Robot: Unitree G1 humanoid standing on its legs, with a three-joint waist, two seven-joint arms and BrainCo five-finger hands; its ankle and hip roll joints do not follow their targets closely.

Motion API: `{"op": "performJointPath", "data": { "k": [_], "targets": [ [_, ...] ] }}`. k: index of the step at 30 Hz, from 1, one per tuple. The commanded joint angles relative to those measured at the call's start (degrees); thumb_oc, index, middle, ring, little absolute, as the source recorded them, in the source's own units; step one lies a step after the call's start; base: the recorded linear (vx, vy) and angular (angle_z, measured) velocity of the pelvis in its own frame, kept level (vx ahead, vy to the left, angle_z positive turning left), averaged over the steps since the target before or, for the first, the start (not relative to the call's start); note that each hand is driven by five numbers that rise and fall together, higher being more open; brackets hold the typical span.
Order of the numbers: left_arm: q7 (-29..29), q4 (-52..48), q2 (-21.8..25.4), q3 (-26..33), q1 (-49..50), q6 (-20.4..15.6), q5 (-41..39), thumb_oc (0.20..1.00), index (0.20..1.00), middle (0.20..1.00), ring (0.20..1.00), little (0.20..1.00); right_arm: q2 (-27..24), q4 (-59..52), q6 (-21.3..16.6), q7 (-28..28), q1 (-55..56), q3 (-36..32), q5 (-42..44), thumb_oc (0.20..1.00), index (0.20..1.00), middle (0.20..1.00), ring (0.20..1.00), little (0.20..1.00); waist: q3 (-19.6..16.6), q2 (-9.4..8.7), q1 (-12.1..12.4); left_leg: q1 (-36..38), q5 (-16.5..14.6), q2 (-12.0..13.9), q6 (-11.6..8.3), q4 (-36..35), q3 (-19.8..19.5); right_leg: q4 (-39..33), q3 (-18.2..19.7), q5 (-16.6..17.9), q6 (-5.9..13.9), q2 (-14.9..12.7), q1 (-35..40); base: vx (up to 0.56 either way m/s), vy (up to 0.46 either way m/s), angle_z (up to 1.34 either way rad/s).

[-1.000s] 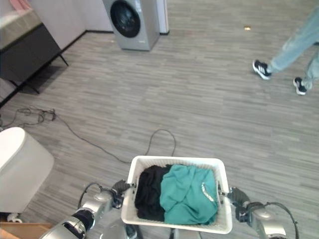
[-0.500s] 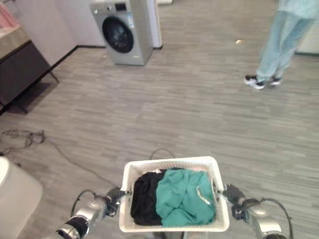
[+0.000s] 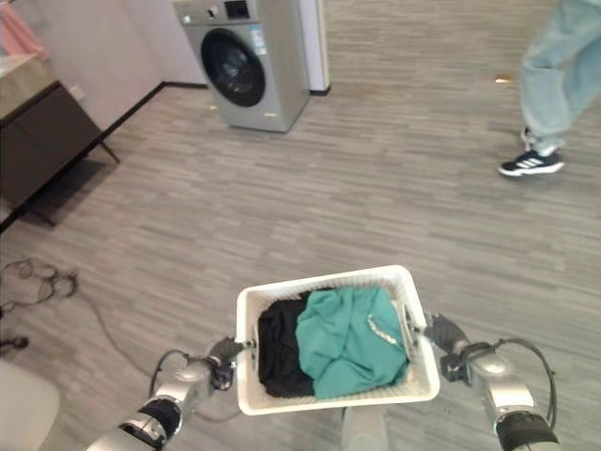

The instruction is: Grab the laundry basket,head to the washer,open it,put in the laundry and shut it.

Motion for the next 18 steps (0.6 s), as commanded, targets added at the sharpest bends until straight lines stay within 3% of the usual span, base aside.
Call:
{"op": "performJointPath", "data": {
  "k": [1,3,4,5,6,8,9,10,12,15,17,18],
  "targets": [
    [-1.8,-1.1,-1.1,4.5,-1.4,-2.9,-4.1,0.2,0.2,0.2,0.2,0.2,-0.9,-7.2,-1.1,9.2,4.2,7.3,3.1,0.2,0.2,0.2,0.2,0.2,-1.0,1.17,0.8,-2.3,-5.4,-1.4,-8.23,-1.7,11.6,-15.7,-1.8,5.0,4.23,4.0,13.1,0.41,-0.299,-0.28],
    [-1.8,-0.4,-1.1,4.5,-2.2,-2.7,-4.7,0.2,0.2,0.2,0.2,0.2,-0.7,-6.5,-0.8,9.1,5.0,6.8,3.0,0.2,0.2,0.2,0.2,0.2,-0.7,0.69,1.8,-6.3,-5.2,-1.4,-7.62,-3.0,12.6,-16.7,-2.3,4.5,3.69,4.2,15.4,0.3,-0.162,-0.35],
    [-1.8,-0.2,-1.1,4.8,-2.1,-2.9,-4.5,0.2,0.2,0.2,0.2,0.2,-0.8,-6.9,-0.8,9.5,5.5,6.5,2.8,0.2,0.2,0.2,0.2,0.2,-0.8,0.91,2.0,-8.2,-4.7,-1.7,-7.39,-8.5,13.1,-17.1,-2.5,4.3,4.25,4.3,16.3,0.36,0.045,-0.24],
    [-1.9,0.0,-0.9,5.5,-1.4,-3.2,-3.7,0.2,0.2,0.2,0.2,0.2,-0.8,-6.9,-1.4,10.0,6.2,6.3,2.9,0.2,0.2,0.2,0.2,0.2,-1.3,2.42,2.3,-8.5,-3.9,-2.9,-6.06,-22.4,12.3,-17.4,-1.9,3.9,5.73,4.7,17.3,0.36,0.046,-0.25],
    [-1.9,0.0,-0.9,5.5,-1.4,-3.2,-3.7,0.2,0.2,0.2,0.2,0.2,-0.8,-6.9,-1.4,10.0,6.2,6.3,2.9,0.2,0.2,0.2,0.2,0.2,-1.2,2.24,2.3,-8.2,-3.6,-3.3,-6.03,-22.9,12.4,-17.4,-1.9,3.8,5.79,4.4,17.4,0.39,0.123,-0.48],
    [-2.1,0.3,-0.8,6.4,-0.5,-3.6,-2.8,0.2,0.2,0.2,0.2,0.2,-0.9,-6.5,-2.2,10.5,6.3,6.5,2.5,0.2,0.2,0.2,0.2,0.2,-1.6,3.88,2.4,-7.9,-2.8,-4.5,-4.5,-38.5,10.5,-17.5,-1.0,2.3,6.89,4.3,19.0,0.45,0.18,-0.65],
    [-2.4,-0.4,-0.7,6.7,0.0,-3.9,-2.7,0.2,0.2,0.2,0.2,0.2,-1.3,-6.4,-2.5,10.6,6.2,6.7,1.9,0.2,0.2,0.2,0.2,0.2,-2.0,4.95,2.4,-7.8,-1.8,-4.5,-5.14,-45.1,8.6,-17.6,0.0,1.2,7.59,3.9,20.6,0.61,0.21,-0.56],
    [-2.5,-0.7,-0.8,6.7,0.2,-3.9,-2.4,0.2,0.2,0.2,0.2,0.2,-1.7,-6.3,-2.7,10.7,5.9,6.8,1.6,0.2,0.2,0.2,0.2,0.2,-2.0,5.4,2.2,-8.0,-0.4,-3.6,-5.48,-47.3,9.2,-17.6,0.0,0.7,7.72,3.4,21.5,0.42,0.142,-0.31],
    [-2.6,-1.2,-0.6,6.8,0.4,-3.9,-2.4,0.2,0.2,0.2,0.2,0.2,-2.2,-5.9,-2.6,10.7,5.0,7.2,0.8,0.2,0.2,0.2,0.2,0.2,-1.9,6.19,2.1,-7.9,1.3,-2.2,-5.21,-48.1,10.9,-17.7,0.2,0.2,7.91,3.5,23.4,0.45,0.093,-0.45],
    [-2.5,-1.9,-0.3,7.2,1.2,-3.9,-2.7,0.2,0.2,0.2,0.2,0.2,-1.8,-5.8,-2.0,10.5,4.7,7.6,0.7,0.2,0.2,0.2,0.2,0.2,-2.6,6.8,2.5,-7.0,-0.7,-3.6,-3.99,-46.3,9.6,-17.2,1.6,-3.0,8.19,3.3,26.3,0.45,0.064,-0.26],
    [-2.7,-3.3,0.3,6.5,1.7,-4.0,-2.4,0.2,0.2,0.2,0.2,0.2,-0.7,-5.9,-2.0,10.7,4.8,7.9,0.1,0.2,0.2,0.2,0.2,0.2,-3.3,6.4,3.2,-7.6,-4.0,-4.9,-2.33,-44.2,9.9,-16.0,2.7,-4.6,8.39,1.6,28.3,0.6,0.128,0.12],
    [-2.6,-3.6,0.4,5.9,1.6,-4.3,-2.3,0.2,0.2,0.2,0.2,0.2,-0.1,-6.2,-2.0,11.1,4.3,7.8,0.4,0.2,0.2,0.2,0.2,0.2,-4.1,5.1,4.1,-9.4,-8.9,-7.2,-0.18,-39.0,10.8,-13.7,3.2,-2.1,9.71,-1.5,28.6,0.45,0.135,-0.14]
  ]
}}
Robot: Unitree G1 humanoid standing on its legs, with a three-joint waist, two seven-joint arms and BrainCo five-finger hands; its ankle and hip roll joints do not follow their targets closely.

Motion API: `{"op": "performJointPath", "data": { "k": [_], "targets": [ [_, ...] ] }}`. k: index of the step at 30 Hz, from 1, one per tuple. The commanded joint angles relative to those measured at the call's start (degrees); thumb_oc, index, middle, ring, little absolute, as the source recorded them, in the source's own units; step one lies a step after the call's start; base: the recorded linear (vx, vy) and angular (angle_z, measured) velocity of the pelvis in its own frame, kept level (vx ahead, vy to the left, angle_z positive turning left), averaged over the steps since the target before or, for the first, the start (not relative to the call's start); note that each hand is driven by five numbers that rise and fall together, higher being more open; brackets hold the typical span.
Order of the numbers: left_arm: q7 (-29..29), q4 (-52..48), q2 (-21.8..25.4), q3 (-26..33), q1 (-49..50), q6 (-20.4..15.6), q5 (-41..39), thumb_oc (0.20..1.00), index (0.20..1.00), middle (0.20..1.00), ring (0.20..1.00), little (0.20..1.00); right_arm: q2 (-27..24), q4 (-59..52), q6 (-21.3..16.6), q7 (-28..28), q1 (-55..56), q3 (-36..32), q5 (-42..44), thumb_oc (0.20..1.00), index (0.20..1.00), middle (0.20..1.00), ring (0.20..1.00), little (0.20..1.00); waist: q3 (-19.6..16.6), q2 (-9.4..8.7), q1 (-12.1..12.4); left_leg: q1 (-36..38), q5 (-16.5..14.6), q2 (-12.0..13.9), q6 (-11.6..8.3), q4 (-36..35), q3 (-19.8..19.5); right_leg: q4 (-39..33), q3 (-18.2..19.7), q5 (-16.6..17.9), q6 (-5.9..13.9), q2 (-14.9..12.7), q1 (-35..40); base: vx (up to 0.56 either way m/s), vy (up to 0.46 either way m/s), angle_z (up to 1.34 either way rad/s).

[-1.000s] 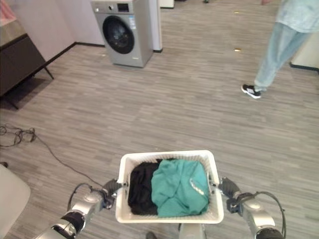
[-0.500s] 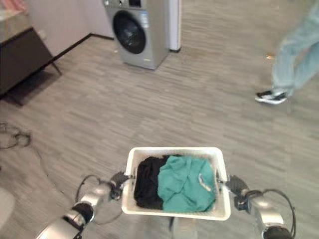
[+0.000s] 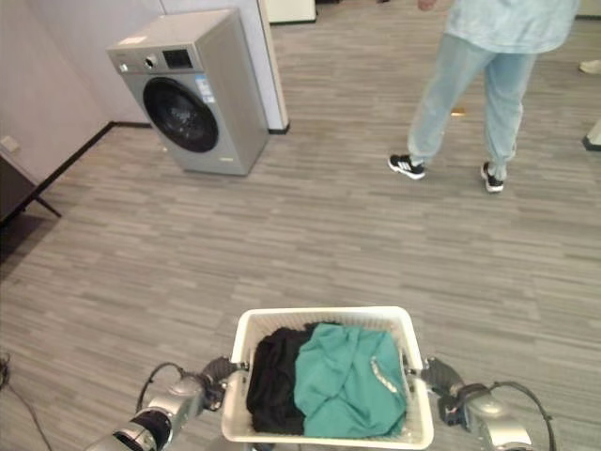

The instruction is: Grab the laundry basket,head to the washer,open it,put in the laundry and shut it.

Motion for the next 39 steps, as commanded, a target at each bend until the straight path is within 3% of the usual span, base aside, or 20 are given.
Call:
{"op": "performJointPath", "data": {
  "k": [1,2,6,7,8,10,11,12,15,17,22,25,26,27,29,32,33,36,37,39],
  "targets": [
    [-1.6,-5.7,2.4,6.2,-6.7,-4.8,-2.7,0.2,0.2,0.2,0.2,0.2,1.1,-8.0,-1.5,11.1,-1.4,3.0,0.7,0.2,0.2,0.2,0.2,0.2,1.6,-2.29,3.1,-0.5,4.0,9.2,-19.37,1.5,-2.1,-6.2,1.9,8.8,0.55,-15.2,1.2,0.65,0.243,-0.44],
    [-1.9,-6.6,2.5,5.8,-6.1,-4.9,-2.6,0.2,0.2,0.2,0.2,0.2,2.0,-7.6,-1.8,11.2,-1.7,3.3,0.2,0.2,0.2,0.2,0.2,0.2,0.9,-3.82,3.3,1.0,0.2,5.5,-17.71,1.8,-1.3,-1.2,3.1,15.6,3.01,-18.8,-0.6,0.32,0.156,-0.32],
    [-1.6,-8.8,2.8,5.7,-5.1,-4.9,-3.5,0.2,0.2,0.2,0.2,0.2,2.5,-7.9,-2.0,11.3,-3.6,4.4,0.3,0.2,0.2,0.2,0.2,0.2,2.0,-3.55,3.8,4.9,-2.9,2.0,-14.15,0.0,1.9,12.3,3.8,24.3,4.5,-22.4,-7.9,0.37,0.288,-0.22],
    [-0.9,-9.4,3.1,6.2,-4.5,-4.9,-3.6,0.2,0.2,0.2,0.2,0.2,2.3,-8.3,-1.9,12.0,-4.6,5.4,0.0,0.2,0.2,0.2,0.2,0.2,2.8,-3.27,4.0,6.2,-4.0,1.2,-13.3,-0.5,3.3,16.4,3.7,24.8,4.83,-22.1,-11.0,0.34,0.263,-0.36],
    [-0.7,-9.1,3.0,5.6,-4.8,-4.9,-3.7,0.2,0.2,0.2,0.2,0.2,2.2,-8.1,-2.1,11.5,-5.2,5.2,0.2,0.2,0.2,0.2,0.2,0.2,3.7,-2.99,2.5,7.8,-4.6,0.1,-12.88,-1.4,1.6,18.2,6.9,22.1,3.99,-16.9,-14.8,0.41,0.308,-0.39],
    [-0.5,-8.7,3.1,5.8,-6.0,-5.2,-4.3,0.2,0.2,0.2,0.2,0.2,2.6,-7.5,-1.7,11.1,-6.1,5.9,0.3,0.2,0.2,0.2,0.2,0.2,5.6,-2.65,1.3,10.8,-5.7,-1.2,-12.69,-3.2,0.6,18.0,5.6,18.0,3.66,-14.4,-21.6,0.35,0.173,-0.01],
    [-0.5,-8.2,3.2,6.2,-6.5,-5.0,-4.3,0.2,0.2,0.2,0.2,0.2,2.7,-7.5,-1.9,10.7,-6.7,6.4,0.1,0.2,0.2,0.2,0.2,0.2,5.7,-2.42,1.5,13.7,-6.8,-1.7,-13.98,-4.5,1.0,9.6,-2.7,14.9,2.49,-15.4,-23.0,0.34,-0.001,0.19],
    [-0.6,-8.1,3.0,6.2,-6.5,-4.9,-4.5,0.2,0.2,0.2,0.2,0.2,2.6,-7.4,-1.7,10.7,-6.8,6.5,0.4,0.2,0.2,0.2,0.2,0.2,5.6,-2.34,1.1,14.7,-7.0,-1.8,-14.48,-4.7,0.4,6.2,-3.8,14.7,2.12,-14.5,-23.4,0.48,-0.043,0.08],
    [-0.4,-6.7,2.4,6.6,-6.8,-5.1,-4.1,0.2,0.2,0.2,0.2,0.2,2.4,-7.8,-1.7,10.8,-6.4,6.2,1.2,0.2,0.2,0.2,0.2,0.2,5.2,-2.36,-0.1,16.8,-7.6,-2.6,-15.98,-4.6,-1.6,-4.2,-2.6,17.5,2.56,-11.4,-25.8,0.3,-0.085,0.11],
    [0.1,-4.9,1.4,7.1,-8.0,-5.8,-3.6,0.2,0.2,0.2,0.2,0.2,2.5,-7.7,-1.9,10.1,-5.7,5.8,1.3,0.2,0.2,0.2,0.2,0.2,5.6,-2.25,-1.6,19.3,-10.6,-3.3,-16.18,-3.9,-4.0,-9.8,2.7,22.4,5.04,-14.0,-29.0,0.47,-0.12,0.56],
    [0.0,-3.4,0.2,7.7,-8.1,-5.6,-4.5,0.2,0.2,0.2,0.2,0.2,2.4,-8.6,-1.4,10.8,-3.9,4.8,1.1,0.2,0.2,0.2,0.2,0.2,4.8,-2.29,-2.6,22.8,-11.8,-3.5,-17.06,-2.2,-7.5,-7.4,5.0,24.5,5.01,-14.9,-29.7,0.35,-0.193,0.47],
    [0.3,-3.6,-0.4,7.3,-7.8,-5.7,-5.4,0.2,0.2,0.2,0.2,0.2,1.3,-9.0,-1.5,10.3,-3.0,4.0,2.3,0.2,0.2,0.2,0.2,0.2,4.7,-2.89,-2.4,18.2,-4.5,0.8,-20.61,13.3,-11.1,-5.9,2.9,23.4,1.35,-14.1,-27.1,0.3,-0.503,0.66],
    [0.3,-3.9,-0.4,7.0,-8.1,-5.5,-5.7,0.2,0.2,0.2,0.2,0.2,0.8,-9.3,-1.6,10.2,-3.1,4.1,2.6,0.2,0.2,0.2,0.2,0.2,5.3,-3.17,-2.0,14.8,1.9,3.9,-22.87,21.0,-12.0,-5.5,1.4,21.4,-0.69,-13.3,-24.8,0.26,-0.558,0.77],
    [-0.7,-4.8,0.0,6.5,-7.5,-4.9,-7.1,0.2,0.2,0.2,0.2,0.2,0.5,-9.0,-1.9,9.7,-3.0,4.3,3.3,0.2,0.2,0.2,0.2,0.2,6.4,-4.57,-0.4,11.1,9.6,11.0,-25.72,31.2,-9.4,-6.1,-1.1,18.2,-4.4,-11.2,-19.8,0.36,-0.729,0.62],
    [0.2,-4.0,0.5,7.3,-7.3,-4.6,-7.7,0.2,0.2,0.2,0.2,0.2,-0.4,-9.4,-1.8,10.1,-3.1,5.2,1.9,0.2,0.2,0.2,0.2,0.2,7.1,-6.19,1.8,6.7,9.2,13.1,-26.58,38.7,-6.7,-7.7,-2.3,15.4,-6.07,-10.0,-15.4,0.31,-0.495,0.28],
    [0.1,-2.9,-0.1,7.2,-7.8,-4.0,-8.1,0.2,0.2,0.2,0.2,0.2,-0.3,-8.2,-1.4,9.3,-3.1,5.1,1.6,0.2,0.2,0.2,0.2,0.2,6.9,-6.5,2.5,3.1,7.7,11.8,-26.03,35.7,-5.6,-9.4,-2.2,15.2,-5.69,-9.7,-12.6,0.29,-0.17,-0.15],
    [0.0,-2.5,-0.4,7.4,-8.0,-4.2,-7.3,0.2,0.2,0.2,0.2,0.2,0.1,-8.8,-1.4,9.8,-2.1,4.2,2.3,0.2,0.2,0.2,0.2,0.2,6.3,-5.8,2.7,0.1,9.0,13.3,-26.01,27.1,-1.3,-10.2,-2.4,14.7,-4.86,-8.8,-10.6,0.39,-0.155,0.01],
    [-0.1,-2.3,-0.1,7.8,-7.7,-4.5,-6.0,0.2,0.2,0.2,0.2,0.2,-0.2,-9.0,-2.0,10.2,-1.3,3.8,1.9,0.2,0.2,0.2,0.2,0.2,6.0,-4.57,2.7,0.5,10.1,12.1,-25.27,14.9,-0.9,-10.3,-2.0,13.4,-3.86,-8.6,-9.5,0.35,0.045,0.0],
    [-0.5,-2.3,0.0,8.3,-7.4,-4.7,-4.9,0.2,0.2,0.2,0.2,0.2,-0.7,-9.1,-2.7,10.5,-0.9,3.8,1.1,0.2,0.2,0.2,0.2,0.2,5.7,-2.84,3.2,-0.3,10.9,10.7,-23.74,0.5,-5.2,-10.0,-1.5,12.1,-3.05,-8.5,-7.8,0.55,0.221,-0.27],
    [-0.7,-2.6,0.0,8.6,-7.1,-4.9,-4.6,0.2,0.2,0.2,0.2,0.2,-1.0,-8.8,-2.8,10.9,-0.9,3.8,0.6,0.2,0.2,0.2,0.2,0.2,5.7,-2.29,3.3,0.0,12.1,10.1,-23.51,-4.2,-7.8,-10.0,-1.2,11.6,-2.7,-8.7,-6.7,0.37,0.133,-0.14]
  ]
}}
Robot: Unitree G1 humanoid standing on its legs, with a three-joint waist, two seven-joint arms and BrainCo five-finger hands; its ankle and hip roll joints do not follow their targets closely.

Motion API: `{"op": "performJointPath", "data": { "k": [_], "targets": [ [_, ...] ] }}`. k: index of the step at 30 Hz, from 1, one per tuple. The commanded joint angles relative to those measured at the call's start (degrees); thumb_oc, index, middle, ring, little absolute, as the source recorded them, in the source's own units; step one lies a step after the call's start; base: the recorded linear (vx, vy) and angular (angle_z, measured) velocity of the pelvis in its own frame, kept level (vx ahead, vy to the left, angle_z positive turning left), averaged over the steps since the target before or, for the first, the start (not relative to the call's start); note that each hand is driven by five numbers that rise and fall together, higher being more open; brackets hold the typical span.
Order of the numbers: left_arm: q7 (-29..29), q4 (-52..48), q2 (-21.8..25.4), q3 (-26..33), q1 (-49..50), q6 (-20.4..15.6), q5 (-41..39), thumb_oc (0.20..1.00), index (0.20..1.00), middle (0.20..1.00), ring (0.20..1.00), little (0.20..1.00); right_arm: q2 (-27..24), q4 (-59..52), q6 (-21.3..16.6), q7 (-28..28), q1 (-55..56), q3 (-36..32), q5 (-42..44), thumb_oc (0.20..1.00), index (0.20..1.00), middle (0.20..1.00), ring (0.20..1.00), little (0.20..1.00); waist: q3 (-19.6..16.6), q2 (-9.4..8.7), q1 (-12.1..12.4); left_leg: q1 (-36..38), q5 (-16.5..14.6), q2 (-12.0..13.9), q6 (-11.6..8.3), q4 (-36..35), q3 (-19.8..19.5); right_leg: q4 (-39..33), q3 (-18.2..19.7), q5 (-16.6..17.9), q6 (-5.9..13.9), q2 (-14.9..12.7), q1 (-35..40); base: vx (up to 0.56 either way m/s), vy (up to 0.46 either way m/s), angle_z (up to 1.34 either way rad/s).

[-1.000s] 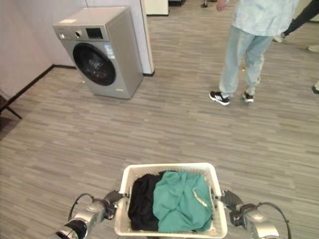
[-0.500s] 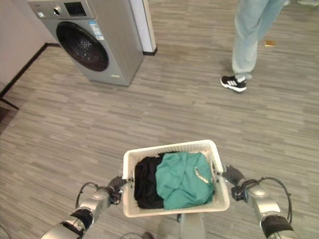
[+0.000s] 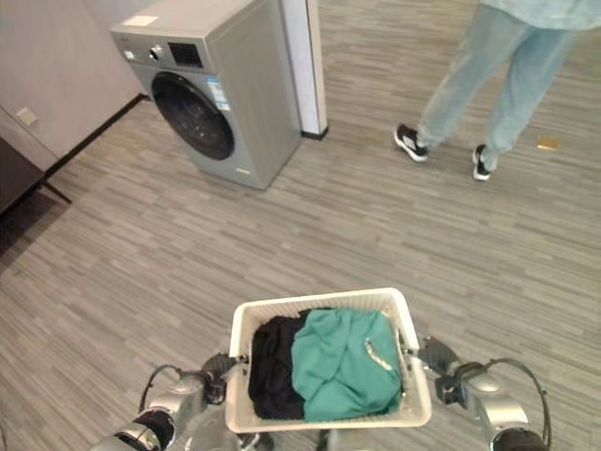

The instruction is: Grab the laundry basket,head to the washer,open it,put in the laundry and shut it.

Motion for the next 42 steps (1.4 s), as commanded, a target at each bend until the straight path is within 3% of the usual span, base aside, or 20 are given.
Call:
{"op": "performJointPath", "data": {
  "k": [1,5,8,11,14,16,17,20,21,23,25,28,31,32,33,34,35,38,41,42],
  "targets": [
    [-1.6,-3.1,-0.2,3.8,-5.7,-4.5,-1.5,0.2,0.2,0.2,0.2,0.2,-1.4,-6.2,-3.1,10.9,4.2,3.5,1.1,0.2,0.2,0.2,0.2,0.2,-0.7,2.75,0.7,3.1,10.2,0.6,0.16,-10.9,-3.1,-2.7,5.0,5.6,9.1,-5.6,3.8,0.35,0.042,-0.17],
    [-1.8,-4.3,1.2,3.9,-4.5,-4.1,-2.3,0.2,0.2,0.2,0.2,0.2,-1.1,-5.7,-2.3,11.4,3.7,4.1,0.9,0.2,0.2,0.2,0.2,0.2,-2.0,2.68,0.2,5.4,10.2,2.7,1.14,-11.1,4.2,-0.9,5.9,1.5,9.19,-4.8,7.9,0.57,0.015,-0.28],
    [-1.8,-4.3,0.8,3.6,-4.1,-4.3,-1.8,0.2,0.2,0.2,0.2,0.2,0.5,-4.1,-1.8,10.8,2.9,4.1,2.3,0.2,0.2,0.2,0.2,0.2,-4.4,1.96,1.3,4.4,5.4,-1.4,3.32,-7.9,3.0,2.5,6.5,-0.3,10.23,-7.3,11.0,0.41,0.081,-0.14],
    [-2.1,-6.5,1.1,1.9,-4.1,-4.6,-1.7,0.2,0.2,0.2,0.2,0.2,3.0,-3.1,-1.9,11.4,2.9,4.4,3.0,0.2,0.2,0.2,0.2,0.2,-5.0,-0.26,1.9,6.0,-0.8,-6.6,8.17,-5.7,5.7,15.5,8.4,10.4,14.89,-12.8,6.5,0.37,0.205,-0.08],
    [-2.2,-8.4,1.0,0.3,-4.7,-5.1,-1.4,0.2,0.2,0.2,0.2,0.2,4.3,-2.5,-2.2,12.3,2.6,5.4,2.3,0.2,0.2,0.2,0.2,0.2,-3.7,0.57,1.1,10.8,-3.8,-10.2,11.41,-8.0,6.6,27.8,9.3,20.2,17.07,-16.4,-0.5,0.32,0.261,0.07],
    [-1.9,-8.7,1.2,-0.2,-4.8,-4.9,-1.1,0.2,0.2,0.2,0.2,0.2,4.6,-2.8,-1.9,13.0,2.4,6.5,2.1,0.2,0.2,0.2,0.2,0.2,-2.2,1.81,0.4,13.0,-5.7,-11.5,12.64,-9.3,6.2,33.8,9.2,19.2,17.36,-16.2,-5.9,0.45,0.229,0.33],
    [-2.2,-8.2,1.3,-0.5,-5.1,-5.0,-1.3,0.2,0.2,0.2,0.2,0.2,4.7,-2.6,-1.5,13.1,2.4,6.8,2.6,0.2,0.2,0.2,0.2,0.2,-1.4,2.23,-0.8,15.4,-6.1,-12.4,12.18,-10.4,3.4,31.0,11.7,13.7,15.94,-11.4,-11.5,0.46,0.061,0.41],
    [-2.2,-7.8,1.4,-0.6,-5.6,-5.1,-1.2,0.2,0.2,0.2,0.2,0.2,4.7,-2.8,-1.2,13.3,2.0,7.3,3.1,0.2,0.2,0.2,0.2,0.2,-1.1,2.45,-1.1,16.9,-6.7,-12.6,11.68,-11.4,3.8,26.7,8.4,12.3,15.5,-13.2,-12.3,0.23,-0.018,0.33],
    [-2.4,-7.1,1.4,-1.0,-6.3,-4.9,-0.5,0.2,0.2,0.2,0.2,0.2,4.1,-2.9,-1.2,13.2,1.8,7.2,3.8,0.2,0.2,0.2,0.2,0.2,-1.5,2.26,-1.0,18.0,-8.1,-13.0,10.55,-11.4,3.5,16.7,5.8,10.0,14.74,-14.4,-13.2,0.37,-0.142,0.47],
    [-3.1,-6.2,1.8,-1.6,-7.6,-5.6,0.4,0.2,0.2,0.2,0.2,0.2,2.6,-2.6,-0.8,13.0,2.9,5.5,4.8,0.2,0.2,0.2,0.2,0.2,-1.3,2.28,-2.8,20.1,-9.4,-13.5,9.26,-9.2,-0.6,0.2,13.3,15.4,15.24,-11.5,-16.0,0.49,-0.232,0.19],
    [-3.1,-6.0,2.0,-1.4,-8.1,-5.8,0.6,0.2,0.2,0.2,0.2,0.2,2.4,-2.4,-0.9,13.1,3.0,5.2,4.6,0.2,0.2,0.2,0.2,0.2,-1.4,2.24,-2.8,21.7,-10.4,-13.3,8.4,-9.5,-2.0,-2.3,14.4,17.3,16.89,-12.6,-17.6,0.34,-0.12,0.41],
    [-2.9,-4.8,1.8,-0.5,-7.5,-5.9,2.5,0.2,0.2,0.2,0.2,0.2,2.6,-0.8,-1.6,13.6,3.4,4.8,3.5,0.2,0.2,0.2,0.2,0.2,-1.6,1.74,-2.0,24.2,-10.4,-13.5,7.65,-9.2,-3.0,-5.1,6.8,20.8,18.22,-14.2,-18.2,0.41,-0.174,0.51],
    [-3.3,-5.1,1.8,-1.6,-7.4,-5.8,3.6,0.2,0.2,0.2,0.2,0.2,0.9,-0.9,-1.5,14.3,5.4,3.0,4.3,0.2,0.2,0.2,0.2,0.2,-1.2,0.93,-1.7,22.7,-11.0,-11.6,6.35,-1.2,-7.9,-0.9,9.2,19.8,16.14,-12.9,-16.0,0.23,-0.32,0.48],
    [-3.1,-5.0,1.6,-1.9,-7.3,-5.8,3.5,0.2,0.2,0.2,0.2,0.2,0.8,-0.8,-1.5,14.1,6.2,2.6,4.9,0.2,0.2,0.2,0.2,0.2,-0.7,1.01,-1.5,21.6,-10.1,-10.0,5.78,2.2,-9.5,-0.2,9.2,18.8,15.24,-12.1,-15.4,0.18,-0.391,0.88],
    [-3.3,-6.8,2.0,-2.0,-6.4,-5.0,2.4,0.2,0.2,0.2,0.2,0.2,-0.6,-7.0,-0.4,14.9,8.3,1.8,4.9,0.2,0.2,0.2,0.2,0.2,0.6,1.2,-0.8,18.2,-4.1,-6.4,3.45,12.3,-11.7,1.5,7.8,15.1,11.92,-10.0,-12.9,0.19,-0.392,0.69],
    [-3.3,-6.8,2.0,-2.1,-6.4,-5.0,2.4,0.2,0.2,0.2,0.2,0.2,-0.5,-7.0,-0.4,14.9,8.3,1.8,4.9,0.2,0.2,0.2,0.2,0.2,0.4,1.11,-0.9,17.8,-3.9,-6.5,3.47,12.3,-11.9,1.4,7.6,15.2,11.88,-10.2,-13.1,0.23,-0.605,0.51],
    [-3.5,-7.0,2.0,-2.9,-6.3,-4.7,2.2,0.2,0.2,0.2,0.2,0.2,-0.6,-4.2,-1.0,14.5,8.9,1.9,4.8,0.2,0.2,0.2,0.2,0.2,1.6,0.09,0.7,13.5,3.2,-1.9,1.4,22.2,-12.2,0.6,5.2,13.0,8.97,-8.3,-8.8,0.17,-0.51,0.49],
    [-4.3,-9.0,2.7,-3.7,-6.2,-4.0,1.6,0.2,0.2,0.2,0.2,0.2,-0.6,-5.4,-0.5,14.8,10.2,1.8,5.2,0.2,0.2,0.2,0.2,0.2,2.5,-1.21,2.2,10.7,3.4,0.4,0.88,29.6,-10.4,-0.8,2.9,10.1,6.79,-6.5,-4.6,0.16,-0.368,0.5],
    [-4.9,-8.8,2.8,-4.9,-6.7,-3.4,1.0,0.2,0.2,0.2,0.2,0.2,-0.8,-6.5,0.4,14.5,12.0,0.5,4.9,0.2,0.2,0.2,0.2,0.2,2.7,-0.94,2.8,6.6,2.9,0.4,0.62,23.0,-7.0,-2.9,0.6,8.8,7.28,-5.6,-0.8,0.15,-0.151,0.39],
    [-2.3,8.2,-1.3,2.5,0.3,-4.6,-0.3,0.2,0.2,0.2,0.2,0.2,15.0,29.9,-1.0,11.2,-3.6,8.5,8.0,0.2,0.2,0.2,0.2,0.2,-7.7,-2.49,4.0,17.2,-9.2,-8.0,7.18,-12.9,-6.9,-6.0,7.6,13.1,12.23,-7.0,-5.6,0.13,0.002,0.22]
  ]
}}
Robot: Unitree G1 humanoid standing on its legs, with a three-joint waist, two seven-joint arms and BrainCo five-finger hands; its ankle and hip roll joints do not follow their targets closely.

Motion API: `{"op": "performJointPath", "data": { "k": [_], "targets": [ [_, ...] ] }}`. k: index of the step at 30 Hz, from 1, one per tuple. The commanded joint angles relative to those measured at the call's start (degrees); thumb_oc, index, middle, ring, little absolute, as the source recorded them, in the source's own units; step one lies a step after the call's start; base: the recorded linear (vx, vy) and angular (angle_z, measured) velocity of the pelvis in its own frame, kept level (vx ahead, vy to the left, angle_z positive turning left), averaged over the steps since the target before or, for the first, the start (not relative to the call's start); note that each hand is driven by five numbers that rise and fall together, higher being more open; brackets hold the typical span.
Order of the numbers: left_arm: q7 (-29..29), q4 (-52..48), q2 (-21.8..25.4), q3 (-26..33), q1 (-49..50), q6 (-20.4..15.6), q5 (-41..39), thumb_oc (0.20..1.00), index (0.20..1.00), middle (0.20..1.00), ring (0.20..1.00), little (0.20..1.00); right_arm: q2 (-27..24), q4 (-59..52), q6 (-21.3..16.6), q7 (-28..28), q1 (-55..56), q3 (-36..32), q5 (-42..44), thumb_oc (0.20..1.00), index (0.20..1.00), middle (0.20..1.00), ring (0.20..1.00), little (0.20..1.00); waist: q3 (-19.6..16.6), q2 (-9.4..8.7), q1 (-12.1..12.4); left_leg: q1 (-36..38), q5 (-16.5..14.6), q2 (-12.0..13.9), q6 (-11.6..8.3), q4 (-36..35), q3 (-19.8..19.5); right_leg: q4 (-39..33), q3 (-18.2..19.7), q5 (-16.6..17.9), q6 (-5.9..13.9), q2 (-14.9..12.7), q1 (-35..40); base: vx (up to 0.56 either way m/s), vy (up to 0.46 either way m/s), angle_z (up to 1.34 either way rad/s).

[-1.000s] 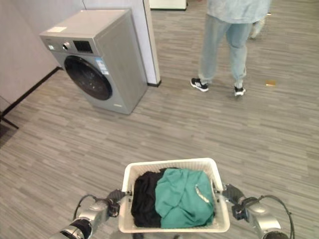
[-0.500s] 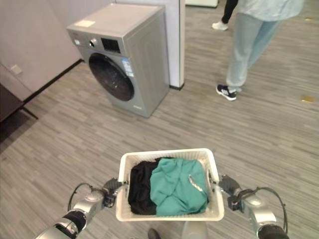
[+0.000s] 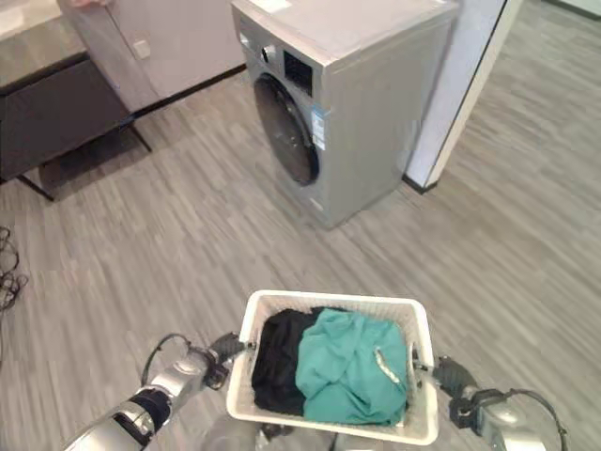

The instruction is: Grab the laundry basket,head to the washer,open it,put in the laundry and shut it.

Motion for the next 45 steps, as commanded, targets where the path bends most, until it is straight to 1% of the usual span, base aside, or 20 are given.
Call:
{"op": "performJointPath", "data": {
  "k": [1,6,18,23,25,26,27,29,30,31,32,33,34,35,36,37,38,39,43,45],
  "targets": [
    [-0.2,12.7,-5.5,13.7,5.8,-4.0,-4.7,0.2,0.2,0.2,0.2,0.2,13.2,32.0,-1.1,8.9,-11.9,17.2,5.7,0.2,0.2,0.2,0.2,0.2,-12.2,-2.67,0.7,11.2,-9.7,1.3,-0.25,-16.1,-5.0,-7.1,9.9,14.7,6.96,-0.7,-9.2,0.08,0.015,-0.54],
    [-0.3,12.5,-5.2,14.4,6.9,-4.2,-4.6,0.2,0.2,0.2,0.2,0.2,13.0,28.4,-0.8,9.7,-10.2,16.6,7.6,0.2,0.2,0.2,0.2,0.2,-12.9,-2.64,0.8,11.6,-9.6,1.4,-0.39,-16.5,-5.1,-7.4,9.6,14.5,7.0,-0.7,-8.5,0.03,0.012,-0.27],
    [0.2,13.3,-4.2,15.8,7.4,-4.1,-4.0,0.2,0.2,0.2,0.2,0.2,13.9,29.4,-0.5,10.2,-11.1,18.2,6.7,0.2,0.2,0.2,0.2,0.2,-13.2,-2.23,1.9,12.1,-9.4,1.7,-0.85,-16.5,-6.0,-7.9,8.8,14.1,6.81,-0.5,-7.3,0.01,0.003,0.15],
    [0.9,13.0,-3.2,16.8,7.1,-4.2,-4.2,0.2,0.2,0.2,0.2,0.2,14.9,26.2,-0.4,10.7,-12.6,20.9,6.9,0.2,0.2,0.2,0.2,0.2,-13.4,-1.63,2.8,12.3,-9.0,2.0,-1.16,-16.5,-6.8,-8.0,8.0,13.7,6.59,-0.5,-6.6,0.01,-0.005,0.06],
    [1.1,12.4,-2.6,17.2,6.9,-4.3,-4.2,0.2,0.2,0.2,0.2,0.2,15.1,23.0,-0.3,10.9,-13.1,22.2,7.0,0.2,0.2,0.2,0.2,0.2,-13.3,-1.4,3.0,12.4,-9.0,2.0,-1.3,-16.4,-6.9,-8.1,7.7,13.6,6.57,-0.5,-6.1,0.01,-0.001,0.11],
    [1.7,11.5,-2.0,17.9,6.4,-4.3,-4.3,0.2,0.2,0.2,0.2,0.2,15.2,18.9,-0.4,10.9,-13.7,23.1,8.5,0.2,0.2,0.2,0.2,0.2,-13.2,-1.25,3.4,12.2,-8.9,2.1,-1.48,-15.9,-7.1,-8.1,7.4,13.5,6.49,-0.6,-6.0,0.0,-0.004,0.06],
    [1.7,11.5,-2.0,17.9,6.4,-4.3,-4.3,0.2,0.2,0.2,0.2,0.2,15.2,18.8,-0.4,10.9,-13.7,23.1,8.6,0.2,0.2,0.2,0.2,0.2,-13.2,-1.25,3.3,12.1,-8.9,2.1,-1.48,-15.9,-7.1,-8.1,7.4,13.5,6.49,-0.6,-6.0,0.0,0.0,0.0],
    [2.2,10.6,-1.7,18.3,5.8,-4.3,-4.7,0.2,0.2,0.2,0.2,0.2,15.1,15.9,-0.7,10.6,-13.9,23.5,9.7,0.2,0.2,0.2,0.2,0.2,-12.7,-1.23,3.5,10.7,-8.9,2.2,-1.76,-13.8,-7.3,-8.1,6.7,13.5,6.43,-0.9,-6.0,-0.06,0.011,0.06],
    [2.7,8.8,-1.6,18.6,5.0,-4.4,-5.7,0.2,0.2,0.2,0.2,0.2,14.5,12.4,-0.5,10.0,-13.8,22.9,11.8,0.2,0.2,0.2,0.2,0.2,-12.0,-1.4,3.2,8.1,-9.2,2.2,-2.23,-10.7,-6.7,-8.1,5.1,13.5,6.5,-1.9,-5.9,-0.07,0.016,0.22],
    [2.7,8.7,-1.6,18.6,5.0,-4.4,-5.7,0.2,0.2,0.2,0.2,0.2,14.5,12.3,-0.5,10.0,-13.7,22.9,11.8,0.2,0.2,0.2,0.2,0.2,-12.0,-1.4,3.1,7.9,-9.3,2.3,-2.22,-10.4,-6.8,-8.1,5.0,13.5,6.49,-1.9,-6.0,-0.07,0.044,0.55],
    [2.9,7.4,-1.7,19.1,4.3,-4.6,-6.6,0.2,0.2,0.2,0.2,0.2,13.0,9.3,-0.8,9.7,-13.2,22.4,12.0,0.2,0.2,0.2,0.2,0.2,-11.3,-1.44,2.5,5.4,-9.6,2.9,-3.26,-6.9,-3.3,-8.0,3.3,13.2,7.07,-2.9,-5.1,-0.02,0.059,0.6],
    [2.9,6.8,-1.7,19.4,4.3,-4.6,-7.1,0.2,0.2,0.2,0.2,0.2,12.3,8.3,-0.6,9.9,-12.9,22.0,12.3,0.2,0.2,0.2,0.2,0.2,-11.4,-1.28,2.2,5.4,-10.3,2.7,-2.97,-7.1,-2.3,-7.9,2.8,13.2,7.11,-3.2,-5.2,-0.07,0.067,0.58],
    [2.9,6.7,-1.8,19.4,4.3,-4.6,-7.1,0.2,0.2,0.2,0.2,0.2,12.1,8.0,-0.5,9.8,-12.8,21.9,12.3,0.2,0.2,0.2,0.2,0.2,-11.2,-1.32,2.2,5.0,-9.6,2.6,-2.32,-7.0,-1.6,-7.6,2.4,13.8,6.76,-3.5,-5.7,0.02,0.122,0.64],
    [3.1,6.1,-1.7,20.0,4.8,-4.8,-7.4,0.2,0.2,0.2,0.2,0.2,11.1,6.4,-0.5,9.7,-12.3,21.1,12.0,0.2,0.2,0.2,0.2,0.2,-11.6,-0.77,2.0,5.4,-10.7,0.9,-1.36,-7.9,-2.5,-7.3,2.2,13.7,7.09,-4.0,-5.5,0.02,0.091,0.59],
    [3.1,6.1,-1.7,20.0,4.8,-4.8,-7.4,0.2,0.2,0.2,0.2,0.2,11.1,6.3,-0.5,9.7,-12.3,21.1,12.0,0.2,0.2,0.2,0.2,0.2,-11.6,-0.77,2.0,5.4,-10.7,0.9,-1.35,-7.9,-2.5,-7.3,2.2,13.7,7.11,-4.0,-5.5,0.17,0.205,0.53],
    [2.9,5.6,-1.8,20.0,5.5,-4.9,-7.6,0.2,0.2,0.2,0.2,0.2,10.6,5.4,-0.6,9.7,-12.2,20.7,11.2,0.2,0.2,0.2,0.2,0.2,-12.1,-0.37,1.8,6.5,-11.7,-0.2,-0.28,-9.1,-2.6,-6.9,2.8,13.8,7.61,-4.7,-5.2,0.1,0.124,0.12],
    [2.9,5.6,-1.8,20.0,5.5,-4.9,-7.6,0.2,0.2,0.2,0.2,0.2,10.6,5.4,-0.6,9.7,-12.1,20.7,11.2,0.2,0.2,0.2,0.2,0.2,-12.1,-0.37,1.9,6.6,-11.7,-0.2,-0.27,-9.1,-2.6,-6.9,2.9,13.8,7.62,-4.7,-5.2,0.18,0.263,0.01],
    [2.6,4.3,-1.8,19.8,6.0,-5.1,-8.0,0.2,0.2,0.2,0.2,0.2,10.6,5.6,-0.6,9.4,-12.7,20.3,11.1,0.2,0.2,0.2,0.2,0.2,-12.2,-0.16,1.9,7.2,-12.1,-1.5,0.77,-10.0,-3.0,-6.2,3.9,14.7,8.34,-5.9,-5.5,0.1,0.198,-0.09],
    [1.8,1.9,-0.9,19.3,5.7,-5.1,-9.7,0.2,0.2,0.2,0.2,0.2,10.1,5.7,-0.7,9.3,-14.6,19.9,11.1,0.2,0.2,0.2,0.2,0.2,-12.6,0.08,2.2,8.5,-12.2,-3.3,2.26,-12.6,-3.0,-3.9,5.4,15.9,9.17,-7.5,-6.2,0.08,0.185,-0.03],
    [1.5,1.2,-0.1,18.0,3.7,-4.7,-9.2,0.2,0.2,0.2,0.2,0.2,9.6,4.4,0.0,9.3,-16.7,20.1,11.9,0.2,0.2,0.2,0.2,0.2,-12.7,0.17,2.1,10.2,-12.4,-4.8,3.43,-14.8,-2.7,-0.8,6.9,18.3,10.03,-8.9,-7.5,0.1,0.229,-0.12]
  ]
}}
